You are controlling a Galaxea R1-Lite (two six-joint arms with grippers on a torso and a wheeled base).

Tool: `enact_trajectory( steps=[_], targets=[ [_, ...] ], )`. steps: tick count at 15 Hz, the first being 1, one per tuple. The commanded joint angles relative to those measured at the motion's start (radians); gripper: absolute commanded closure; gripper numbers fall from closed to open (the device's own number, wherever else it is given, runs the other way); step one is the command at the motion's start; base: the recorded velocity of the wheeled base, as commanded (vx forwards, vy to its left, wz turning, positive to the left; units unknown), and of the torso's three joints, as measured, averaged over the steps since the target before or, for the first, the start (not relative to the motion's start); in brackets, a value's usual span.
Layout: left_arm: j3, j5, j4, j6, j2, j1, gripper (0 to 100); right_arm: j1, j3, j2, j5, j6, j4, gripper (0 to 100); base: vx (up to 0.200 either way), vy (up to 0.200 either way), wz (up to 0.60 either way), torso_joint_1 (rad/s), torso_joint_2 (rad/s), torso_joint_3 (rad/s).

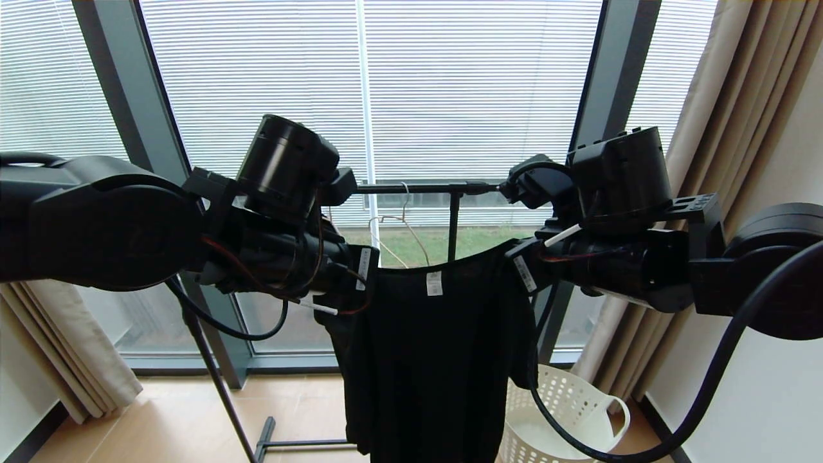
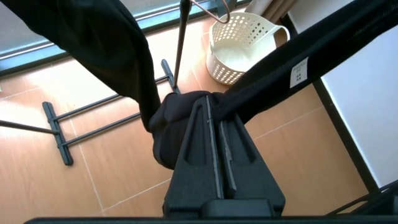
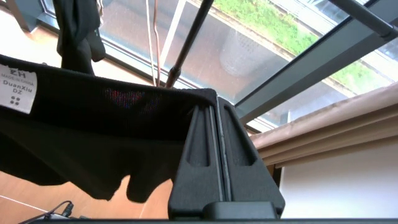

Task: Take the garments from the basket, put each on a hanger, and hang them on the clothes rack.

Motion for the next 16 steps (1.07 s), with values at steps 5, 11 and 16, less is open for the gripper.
enact_trajectory(
  steps=[5,11,16],
  targets=[
    [0.003,0.000,0.000,0.002,-0.009,-0.002,100,0.000,0.002,0.002,0.001,0.000,0.000,100,0.000,0.000,0.00,0.000,0.00,0.000],
    [-0.020,0.000,-0.002,0.000,-0.019,-0.005,100,0.000,0.016,0.005,0.001,-0.003,0.001,100,0.000,0.000,0.00,0.000,0.00,0.000],
    [-0.089,0.002,0.000,-0.003,0.001,-0.011,100,0.007,0.171,-0.015,0.012,-0.179,-0.043,0,0.000,0.000,0.00,0.000,0.00,0.000]
  ],
)
